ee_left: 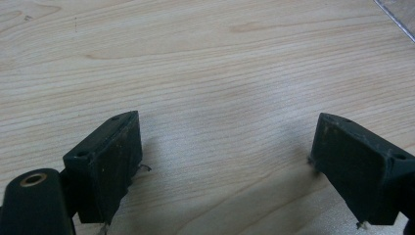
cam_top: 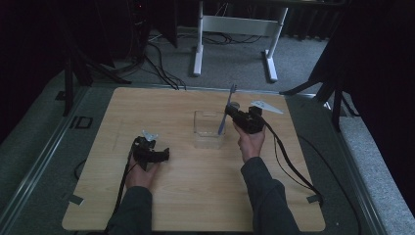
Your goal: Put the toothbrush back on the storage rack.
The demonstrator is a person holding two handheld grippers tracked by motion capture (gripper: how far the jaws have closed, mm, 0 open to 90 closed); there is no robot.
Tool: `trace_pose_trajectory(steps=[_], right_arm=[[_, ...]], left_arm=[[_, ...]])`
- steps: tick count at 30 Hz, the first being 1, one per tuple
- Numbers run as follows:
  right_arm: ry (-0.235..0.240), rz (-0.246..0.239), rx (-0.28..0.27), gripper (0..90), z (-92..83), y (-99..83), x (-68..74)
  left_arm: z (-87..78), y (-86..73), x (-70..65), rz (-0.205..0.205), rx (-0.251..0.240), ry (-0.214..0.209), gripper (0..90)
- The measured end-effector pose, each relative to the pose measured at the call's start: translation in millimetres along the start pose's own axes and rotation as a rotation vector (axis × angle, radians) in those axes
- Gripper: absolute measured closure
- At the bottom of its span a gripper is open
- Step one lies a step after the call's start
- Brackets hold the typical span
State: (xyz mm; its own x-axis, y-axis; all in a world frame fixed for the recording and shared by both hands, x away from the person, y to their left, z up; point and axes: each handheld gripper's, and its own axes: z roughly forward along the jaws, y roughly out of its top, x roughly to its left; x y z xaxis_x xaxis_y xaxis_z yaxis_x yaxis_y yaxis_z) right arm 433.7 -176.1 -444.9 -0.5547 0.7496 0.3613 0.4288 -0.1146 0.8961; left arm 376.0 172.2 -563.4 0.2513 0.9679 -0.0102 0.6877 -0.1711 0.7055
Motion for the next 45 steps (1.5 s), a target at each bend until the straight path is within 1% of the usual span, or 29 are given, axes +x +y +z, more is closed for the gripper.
trace_pose_trajectory(steps=[2,5,7,10,14,22,23,24,25,27,29,32,35,36,42,45], right_arm=[[-0.013,-0.001,-0.002,81.6,1.6,-0.9,-0.9],[-0.015,0.002,-0.003,81.5,3.1,-1.4,-1.5],[-0.021,-0.010,0.000,81.5,3.7,-2.5,-0.5],[-0.043,-0.057,0.019,81.5,4.6,-6.3,1.1],[-0.063,-0.107,0.041,81.4,6.5,-10.7,2.6],[-0.069,-0.205,0.100,80.0,7.4,-19.1,6.6],[-0.067,-0.217,0.110,76.0,7.4,-20.1,7.1],[-0.068,-0.227,0.116,70.1,7.0,-20.9,7.9],[-0.060,-0.237,0.116,61.0,5.9,-21.4,8.5],[-0.050,-0.243,0.112,53.6,3.8,-21.3,9.8],[-0.047,-0.247,0.111,48.6,1.6,-20.7,10.8],[-0.045,-0.245,0.107,43.8,-1.7,-20.1,10.2],[-0.049,-0.224,0.101,39.8,-5.7,-20.1,7.3],[-0.054,-0.222,0.105,38.6,-6.9,-20.3,6.2],[-0.058,-0.202,0.118,38.2,-15.8,-23.5,-0.9],[-0.069,-0.201,0.133,38.3,-20.7,-24.7,-4.3]], left_arm=[[0.0,0.0,0.0,0.000,0.000,0.000,11.8],[0.0,0.0,0.0,0.000,0.000,0.000,11.8],[0.0,0.0,0.0,0.000,0.000,0.000,11.8],[0.0,0.0,0.0,0.000,0.000,0.000,11.8],[-0.1,0.0,0.2,0.002,0.001,0.000,11.8],[0.0,0.0,0.0,0.000,0.000,0.000,11.8],[0.0,0.0,0.0,0.000,0.000,0.000,11.8],[0.0,0.0,-0.1,-0.001,0.000,0.000,11.8],[0.0,0.0,-0.1,-0.001,0.000,0.000,11.9],[0.0,0.0,0.0,0.000,-0.001,-0.001,12.0],[0.0,0.0,-0.1,-0.001,-0.001,0.000,12.0],[0.0,0.0,-0.1,0.000,-0.001,0.000,12.1],[0.0,0.0,-0.2,0.000,-0.001,-0.001,12.1],[0.0,0.0,-0.2,-0.001,-0.001,-0.001,12.1],[0.0,0.0,-0.2,-0.001,-0.001,-0.001,12.1],[0.0,0.0,-0.1,0.000,-0.001,-0.001,12.1]])
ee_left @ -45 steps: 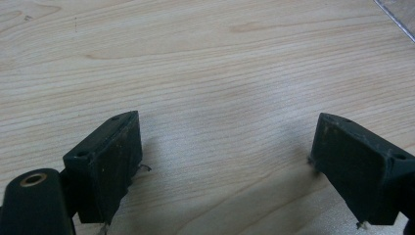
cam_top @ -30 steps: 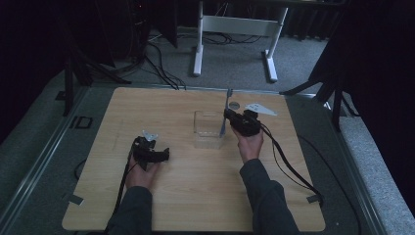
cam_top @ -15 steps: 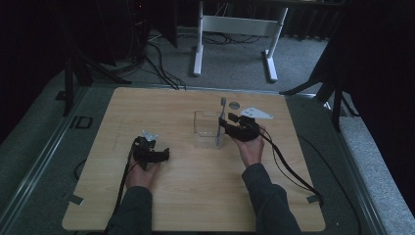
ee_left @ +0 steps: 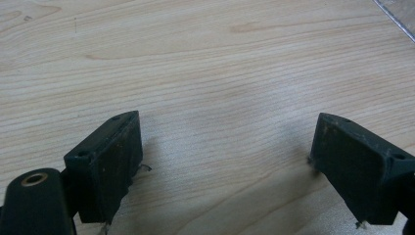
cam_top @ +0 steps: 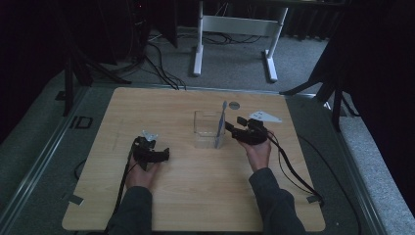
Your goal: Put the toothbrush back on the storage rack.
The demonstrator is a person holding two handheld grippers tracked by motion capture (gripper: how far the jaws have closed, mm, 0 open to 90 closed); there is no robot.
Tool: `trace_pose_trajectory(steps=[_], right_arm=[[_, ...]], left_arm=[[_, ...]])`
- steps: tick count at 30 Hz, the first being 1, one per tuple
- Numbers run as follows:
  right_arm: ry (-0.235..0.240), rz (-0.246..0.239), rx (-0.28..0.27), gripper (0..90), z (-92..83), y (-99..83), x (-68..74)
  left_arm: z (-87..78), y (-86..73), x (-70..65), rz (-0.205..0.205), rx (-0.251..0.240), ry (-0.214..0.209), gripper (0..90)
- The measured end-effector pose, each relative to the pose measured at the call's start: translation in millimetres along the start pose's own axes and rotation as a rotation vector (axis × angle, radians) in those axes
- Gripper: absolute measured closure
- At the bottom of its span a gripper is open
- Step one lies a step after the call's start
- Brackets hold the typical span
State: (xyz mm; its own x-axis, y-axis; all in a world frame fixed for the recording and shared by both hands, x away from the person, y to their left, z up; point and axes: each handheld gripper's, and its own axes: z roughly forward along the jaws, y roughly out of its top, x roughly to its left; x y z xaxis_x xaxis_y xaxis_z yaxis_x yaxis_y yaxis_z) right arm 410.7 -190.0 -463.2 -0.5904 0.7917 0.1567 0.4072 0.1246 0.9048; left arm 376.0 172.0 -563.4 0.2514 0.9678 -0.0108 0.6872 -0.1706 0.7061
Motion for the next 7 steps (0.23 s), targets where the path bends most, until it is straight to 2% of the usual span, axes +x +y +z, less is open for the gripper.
trace_pose_trajectory(steps=[4,7], right_arm=[[-0.025,0.008,0.025,39.1,-4.2,-2.0,-2.4],[-0.040,0.017,0.067,39.5,-11.5,-5.8,-3.8]], left_arm=[[0.0,0.0,0.0,0.000,0.000,0.000,12.1],[0.0,0.0,-0.1,-0.001,0.000,0.000,12.1]])
